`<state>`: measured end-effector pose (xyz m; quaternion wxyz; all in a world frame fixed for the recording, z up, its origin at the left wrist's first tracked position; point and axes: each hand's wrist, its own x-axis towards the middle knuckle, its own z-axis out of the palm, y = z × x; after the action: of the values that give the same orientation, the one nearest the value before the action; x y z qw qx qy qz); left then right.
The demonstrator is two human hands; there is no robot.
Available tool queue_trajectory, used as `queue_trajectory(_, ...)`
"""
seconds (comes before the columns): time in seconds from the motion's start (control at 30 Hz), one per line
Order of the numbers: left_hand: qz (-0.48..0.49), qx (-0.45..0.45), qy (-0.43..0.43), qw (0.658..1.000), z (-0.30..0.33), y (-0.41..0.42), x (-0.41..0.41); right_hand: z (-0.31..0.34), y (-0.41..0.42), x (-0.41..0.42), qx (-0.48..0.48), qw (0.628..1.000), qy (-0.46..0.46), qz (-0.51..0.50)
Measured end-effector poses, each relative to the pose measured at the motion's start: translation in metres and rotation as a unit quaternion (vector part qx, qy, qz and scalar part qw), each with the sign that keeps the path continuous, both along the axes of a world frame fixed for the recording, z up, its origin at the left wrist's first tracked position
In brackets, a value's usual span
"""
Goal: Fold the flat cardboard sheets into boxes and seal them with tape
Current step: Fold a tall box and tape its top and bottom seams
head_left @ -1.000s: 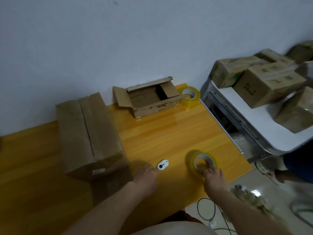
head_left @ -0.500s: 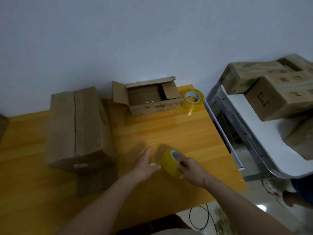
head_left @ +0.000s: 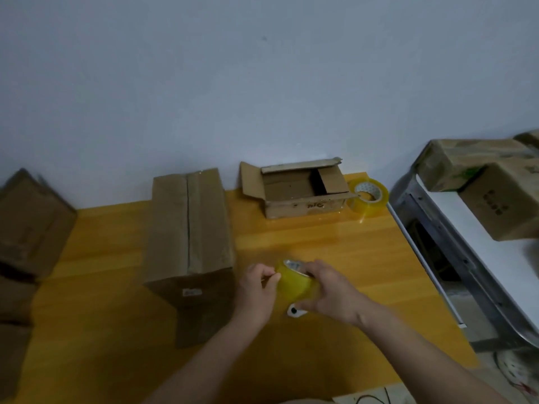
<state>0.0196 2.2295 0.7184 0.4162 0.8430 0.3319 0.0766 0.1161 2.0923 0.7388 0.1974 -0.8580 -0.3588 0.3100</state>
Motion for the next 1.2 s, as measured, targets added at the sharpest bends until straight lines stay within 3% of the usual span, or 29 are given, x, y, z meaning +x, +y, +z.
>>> queue_trajectory(0.07,0.026,0.001,-0.025,0.999,0.011,0.015,-0.009,0.003,0.004,-0.008,0.033,0.984,-0.176,0.008)
queue_trajectory(0.13,0.063,-0.063,-0.047,0.995,0.019,0.032,-0.017,0.005,0.011,-0.015,0.166,0.962,-0.192,-0.1)
queue_trajectory(0.2,0.098,-0.172,-0.078,0.977,0.025,0.04,-0.022,0.008,0.023,-0.022,0.307,0.919,-0.059,-0.24)
queue_trajectory(0.3,0.139,-0.282,-0.125,0.941,0.035,0.045,-0.024,0.012,0.052,-0.036,0.412,0.834,0.201,-0.307)
queue_trajectory(0.37,0.148,-0.253,-0.131,0.947,0.038,0.051,-0.029,0.013,0.069,-0.046,0.44,0.777,0.296,-0.339)
queue_trajectory(0.4,0.146,-0.211,-0.121,0.959,0.038,0.057,-0.032,0.015,0.075,-0.05,0.447,0.771,0.297,-0.342)
queue_trajectory(0.47,0.155,-0.151,-0.108,0.97,0.04,0.07,-0.041,0.019,0.082,-0.05,0.454,0.801,0.238,-0.311)
queue_trajectory(0.67,0.208,-0.118,-0.119,0.964,0.039,0.107,-0.07,0.014,0.074,-0.027,0.401,0.86,0.049,-0.312)
queue_trajectory(0.8,0.254,-0.254,-0.159,0.92,0.035,0.117,-0.085,0.005,0.089,-0.034,0.406,0.858,0.072,-0.306)
queue_trajectory(0.93,0.278,-0.334,-0.144,0.889,0.03,0.125,-0.102,0.007,0.095,-0.046,0.398,0.892,-0.033,-0.213)
queue_trajectory(1.03,0.294,-0.434,-0.12,0.843,0.026,0.126,-0.113,0.012,0.092,-0.057,0.41,0.9,-0.038,-0.145)
queue_trajectory(1.13,0.314,-0.415,-0.115,0.846,0.023,0.131,-0.125,0.007,0.085,-0.058,0.391,0.908,-0.027,-0.146)
queue_trajectory(1.2,0.346,-0.359,-0.13,0.857,0.02,0.141,-0.134,-0.001,0.075,-0.048,0.319,0.932,-0.07,-0.16)
